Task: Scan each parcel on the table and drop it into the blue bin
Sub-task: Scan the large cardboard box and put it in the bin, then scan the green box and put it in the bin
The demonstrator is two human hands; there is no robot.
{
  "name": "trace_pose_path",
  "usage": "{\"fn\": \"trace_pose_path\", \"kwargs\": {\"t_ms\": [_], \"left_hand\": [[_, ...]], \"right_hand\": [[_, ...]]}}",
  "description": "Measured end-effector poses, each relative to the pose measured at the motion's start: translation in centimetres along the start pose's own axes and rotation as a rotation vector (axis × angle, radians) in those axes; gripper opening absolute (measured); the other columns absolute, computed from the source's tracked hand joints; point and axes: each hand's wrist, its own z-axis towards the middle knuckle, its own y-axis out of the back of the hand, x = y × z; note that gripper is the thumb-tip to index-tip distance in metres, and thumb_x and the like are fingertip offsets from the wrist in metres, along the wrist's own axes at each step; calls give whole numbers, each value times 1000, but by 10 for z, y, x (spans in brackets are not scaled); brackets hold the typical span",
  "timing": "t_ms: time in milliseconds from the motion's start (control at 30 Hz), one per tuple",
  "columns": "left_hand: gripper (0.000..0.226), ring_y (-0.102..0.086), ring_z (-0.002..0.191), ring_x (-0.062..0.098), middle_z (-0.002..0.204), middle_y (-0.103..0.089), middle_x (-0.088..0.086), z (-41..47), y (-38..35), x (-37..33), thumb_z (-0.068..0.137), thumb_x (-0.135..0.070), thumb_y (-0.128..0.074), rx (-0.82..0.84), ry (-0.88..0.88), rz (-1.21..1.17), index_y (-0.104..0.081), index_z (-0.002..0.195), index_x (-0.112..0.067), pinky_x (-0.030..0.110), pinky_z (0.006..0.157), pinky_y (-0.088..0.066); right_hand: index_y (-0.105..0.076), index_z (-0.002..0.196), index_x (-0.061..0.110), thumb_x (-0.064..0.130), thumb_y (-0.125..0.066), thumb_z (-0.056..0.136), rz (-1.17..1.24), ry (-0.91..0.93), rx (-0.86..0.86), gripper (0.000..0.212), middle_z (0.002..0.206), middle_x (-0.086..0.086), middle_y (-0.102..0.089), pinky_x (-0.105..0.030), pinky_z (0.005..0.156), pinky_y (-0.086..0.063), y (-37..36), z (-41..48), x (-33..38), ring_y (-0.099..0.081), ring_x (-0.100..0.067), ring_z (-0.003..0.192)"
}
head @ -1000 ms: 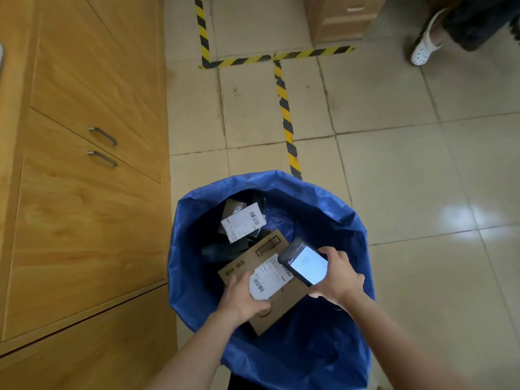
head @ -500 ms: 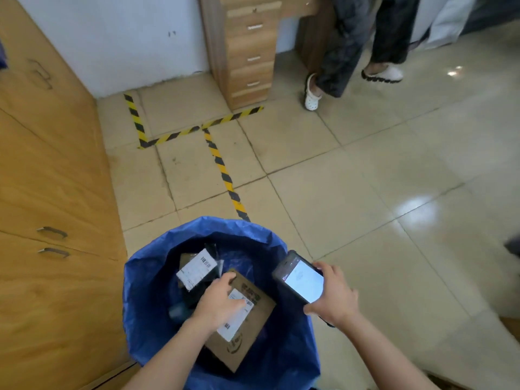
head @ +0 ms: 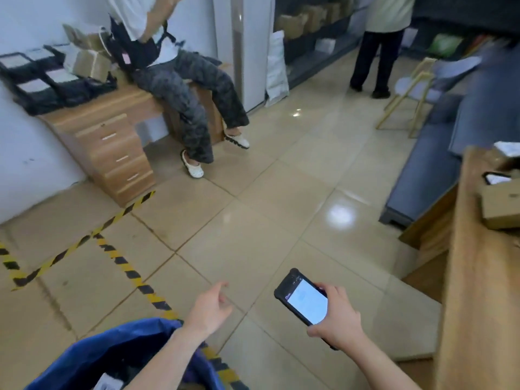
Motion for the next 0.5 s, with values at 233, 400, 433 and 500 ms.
{"fn": "trace_pose_path", "kwargs": {"t_ms": [233,400,433,500], "left_hand": [[55,-60,80,12,90,-58,-5,71,-57,-162,82,-18,-68,91,-207,52,-50,134,-22,23,78,-46],[56,-60,76,10,92,-58,-5,107,-96,-253,79,-22,-70,183,-344,67,-50,131,-25,11,68,-43],[57,-60,78,10,93,-59,-6,116,-103,-269,78,-23,-69,198,-368,79,-50,131,-26,7,67,-41],[57,-61,79,10,93,-59,-7,135,-115,-299,77,-22,-70,224,-417,97,-51,132,-26,6,67,-41]], "right_hand": [[-34,131,40,32,-73,47,28,-61,-149,93,111,19,-33,-31,81,-28,119,27,-81,-44,-4,92],[-34,130,38,32,-75,49,67,-157,-253,92,112,17,-32,-31,81,-30,180,34,-127,-44,-3,94],[-33,130,39,32,-75,48,82,-180,-269,92,113,18,-32,-31,81,-30,190,35,-135,-44,-3,94],[-34,130,40,32,-75,48,116,-227,-299,92,115,19,-32,-31,81,-31,208,40,-149,-45,-3,93]]}}
